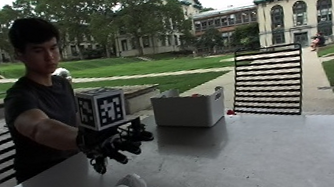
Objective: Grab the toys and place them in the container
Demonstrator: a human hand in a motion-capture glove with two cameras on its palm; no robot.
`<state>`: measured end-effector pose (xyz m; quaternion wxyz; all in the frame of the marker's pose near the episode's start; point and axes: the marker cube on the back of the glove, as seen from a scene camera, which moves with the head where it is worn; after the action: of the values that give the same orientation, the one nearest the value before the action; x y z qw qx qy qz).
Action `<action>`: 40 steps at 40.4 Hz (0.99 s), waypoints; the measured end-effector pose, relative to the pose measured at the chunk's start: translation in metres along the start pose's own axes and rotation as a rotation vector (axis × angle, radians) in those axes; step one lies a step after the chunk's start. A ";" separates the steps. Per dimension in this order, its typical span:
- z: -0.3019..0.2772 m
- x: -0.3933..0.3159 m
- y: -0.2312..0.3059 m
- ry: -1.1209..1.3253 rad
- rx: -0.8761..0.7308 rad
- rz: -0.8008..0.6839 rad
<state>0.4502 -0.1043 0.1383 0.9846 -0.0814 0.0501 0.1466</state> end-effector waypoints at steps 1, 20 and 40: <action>0.008 0.001 -0.002 -0.007 -0.006 0.007; 0.108 0.020 -0.008 0.044 -0.100 0.026; 0.108 0.019 -0.002 -0.042 0.015 0.048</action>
<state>0.4773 -0.0824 0.2422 0.9822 -0.0698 0.0324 0.1715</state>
